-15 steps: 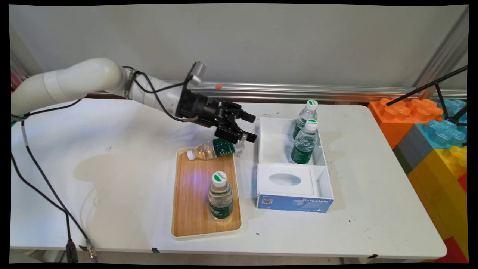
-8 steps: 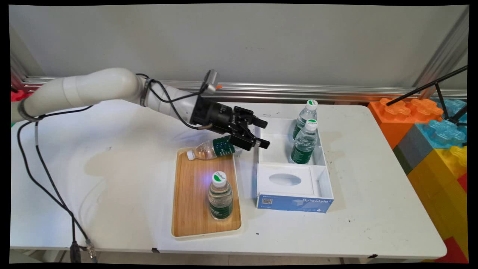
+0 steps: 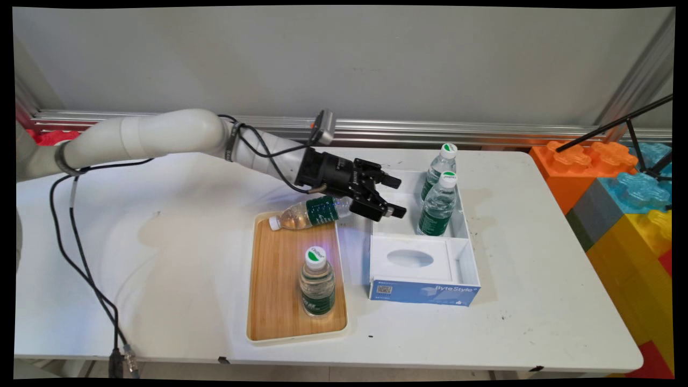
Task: Pick up the green bottle from the white box
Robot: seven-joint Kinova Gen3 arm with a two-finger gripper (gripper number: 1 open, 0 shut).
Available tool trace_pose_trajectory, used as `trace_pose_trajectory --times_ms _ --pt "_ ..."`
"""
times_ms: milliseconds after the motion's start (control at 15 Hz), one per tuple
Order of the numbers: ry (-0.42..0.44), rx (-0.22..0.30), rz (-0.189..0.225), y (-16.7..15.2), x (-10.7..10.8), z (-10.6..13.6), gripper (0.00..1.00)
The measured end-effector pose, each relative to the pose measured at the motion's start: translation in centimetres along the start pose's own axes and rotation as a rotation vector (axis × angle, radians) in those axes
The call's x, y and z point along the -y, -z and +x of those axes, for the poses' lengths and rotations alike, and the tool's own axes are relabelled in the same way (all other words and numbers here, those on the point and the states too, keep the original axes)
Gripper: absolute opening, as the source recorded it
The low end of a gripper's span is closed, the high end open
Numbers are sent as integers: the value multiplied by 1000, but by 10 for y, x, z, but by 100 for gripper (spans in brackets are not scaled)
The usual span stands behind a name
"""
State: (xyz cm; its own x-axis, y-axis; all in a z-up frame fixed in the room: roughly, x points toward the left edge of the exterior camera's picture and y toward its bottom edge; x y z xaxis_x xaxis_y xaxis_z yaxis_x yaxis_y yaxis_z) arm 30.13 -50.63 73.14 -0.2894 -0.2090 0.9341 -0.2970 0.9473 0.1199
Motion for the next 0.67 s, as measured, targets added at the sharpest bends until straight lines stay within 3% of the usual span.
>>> trace_pose_trajectory --times_ms 667 --pt "0 -25 -10 -46 7 1 100"
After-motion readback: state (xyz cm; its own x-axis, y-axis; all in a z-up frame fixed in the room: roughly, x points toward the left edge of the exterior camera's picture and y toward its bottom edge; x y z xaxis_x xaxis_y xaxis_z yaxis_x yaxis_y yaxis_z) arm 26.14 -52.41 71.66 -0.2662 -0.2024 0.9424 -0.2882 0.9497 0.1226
